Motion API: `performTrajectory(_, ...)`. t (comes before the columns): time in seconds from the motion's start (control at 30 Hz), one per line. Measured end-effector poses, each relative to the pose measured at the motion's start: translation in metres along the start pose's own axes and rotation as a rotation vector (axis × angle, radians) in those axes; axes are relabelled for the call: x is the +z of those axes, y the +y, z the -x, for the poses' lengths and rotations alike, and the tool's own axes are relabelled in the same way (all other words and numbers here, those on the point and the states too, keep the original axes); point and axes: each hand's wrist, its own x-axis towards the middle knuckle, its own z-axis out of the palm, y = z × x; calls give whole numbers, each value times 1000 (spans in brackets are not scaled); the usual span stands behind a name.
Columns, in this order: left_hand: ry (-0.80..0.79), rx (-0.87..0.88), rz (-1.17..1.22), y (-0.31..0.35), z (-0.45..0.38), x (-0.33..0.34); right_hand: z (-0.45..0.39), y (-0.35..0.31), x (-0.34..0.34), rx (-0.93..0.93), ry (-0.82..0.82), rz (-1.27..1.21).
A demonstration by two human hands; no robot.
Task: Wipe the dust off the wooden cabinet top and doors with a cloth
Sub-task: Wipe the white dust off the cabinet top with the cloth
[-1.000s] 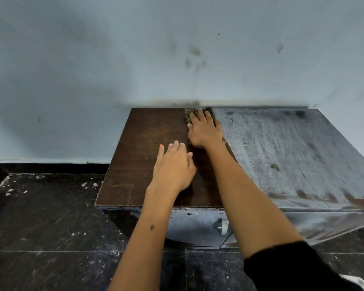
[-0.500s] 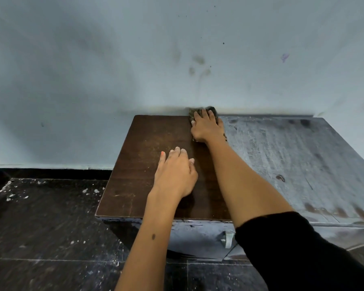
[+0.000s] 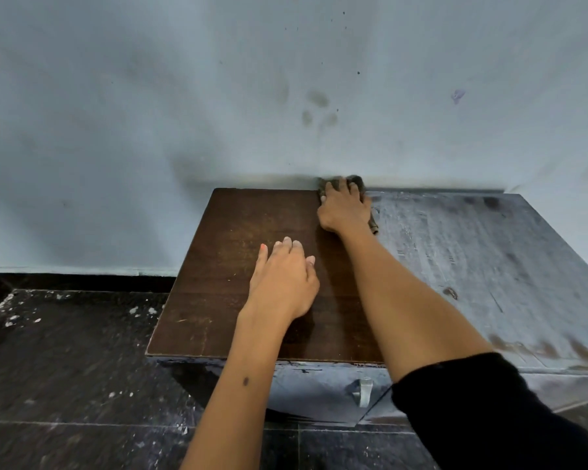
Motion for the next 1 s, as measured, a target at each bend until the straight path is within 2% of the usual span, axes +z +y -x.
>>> performTrajectory(0.07,16,7,-10,3,-1,1,4,-19,6,-60,28,-2)
performTrajectory(0.17,5,-1,-24,6,-3,2,12,-43,16,-255,23,5)
performTrajectory(0.27,5,-9,-34,6,-2,4,9,-36,14,-319,19,34)
performTrajectory(0.33,4,-8,-35,5,-1,5,4,-16,9,-270,39,53)
performTrajectory(0.43,-15,-4,-27,6,-1,5,-2,15,3,-72,86,27)
performTrajectory(0.53,-9,13,-32,9,-2,6,-2,8,4,22,101,42)
performTrajectory(0.6,-3,25,-49,13,-3,8,2,-13,10,-25,125,76)
performTrajectory(0.67,-11,28,-58,16,-6,9,8,-28,17,-156,145,87)
performTrajectory(0.77,-12,21,-58,18,-8,11,3,-16,13,-251,116,84)
performTrajectory(0.9,-17,18,-61,18,-8,11,-7,15,3,-40,135,74)
performTrajectory(1.0,2,17,-68,18,-8,11,-4,3,6,103,145,109)
